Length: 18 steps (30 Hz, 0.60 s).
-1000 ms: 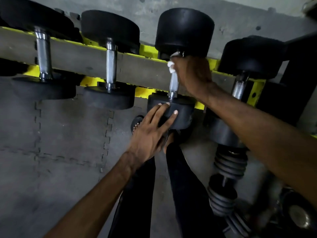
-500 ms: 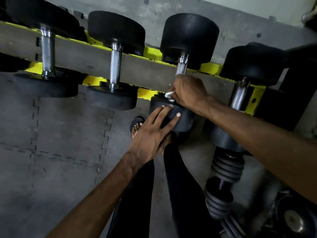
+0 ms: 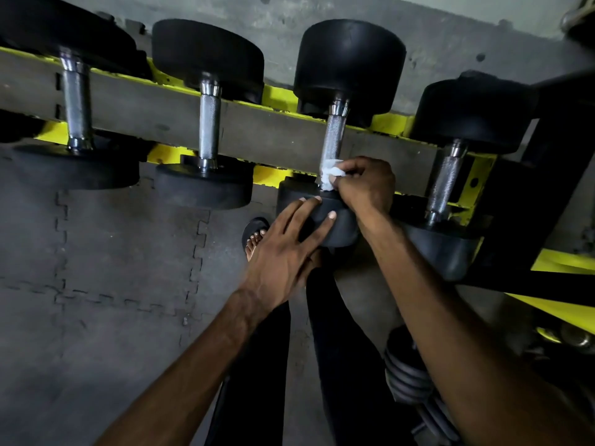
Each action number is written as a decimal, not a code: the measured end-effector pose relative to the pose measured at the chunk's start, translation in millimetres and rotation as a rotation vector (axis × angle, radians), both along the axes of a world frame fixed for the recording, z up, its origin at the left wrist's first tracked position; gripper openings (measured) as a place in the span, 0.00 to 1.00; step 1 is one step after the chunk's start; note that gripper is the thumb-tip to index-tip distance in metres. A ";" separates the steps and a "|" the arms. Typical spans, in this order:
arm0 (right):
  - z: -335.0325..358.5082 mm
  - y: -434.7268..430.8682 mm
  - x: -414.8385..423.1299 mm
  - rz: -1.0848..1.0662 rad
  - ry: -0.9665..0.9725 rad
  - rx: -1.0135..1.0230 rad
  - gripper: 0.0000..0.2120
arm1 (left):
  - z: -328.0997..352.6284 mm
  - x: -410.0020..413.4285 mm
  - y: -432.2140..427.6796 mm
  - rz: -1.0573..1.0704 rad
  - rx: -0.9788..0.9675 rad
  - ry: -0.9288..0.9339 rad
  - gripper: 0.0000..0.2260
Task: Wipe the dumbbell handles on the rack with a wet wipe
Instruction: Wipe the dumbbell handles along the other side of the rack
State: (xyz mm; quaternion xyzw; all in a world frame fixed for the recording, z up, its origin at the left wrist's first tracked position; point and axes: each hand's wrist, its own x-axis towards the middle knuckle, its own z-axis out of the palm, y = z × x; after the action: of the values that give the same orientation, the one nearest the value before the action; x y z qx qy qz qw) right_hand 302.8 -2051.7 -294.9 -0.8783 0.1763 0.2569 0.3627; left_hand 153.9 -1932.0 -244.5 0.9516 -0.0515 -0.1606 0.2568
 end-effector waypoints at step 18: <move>-35.8 1.4 44.8 0.070 0.512 0.223 0.07 | -5.4 -7.0 -4.6 0.050 -0.029 0.052 0.38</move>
State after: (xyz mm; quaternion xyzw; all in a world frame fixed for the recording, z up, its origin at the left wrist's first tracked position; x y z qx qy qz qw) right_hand 347.6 -2050.4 -330.7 -0.7451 0.2026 0.5005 0.3915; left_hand 146.9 -1936.6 -250.0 0.9444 -0.0233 -0.1777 0.2757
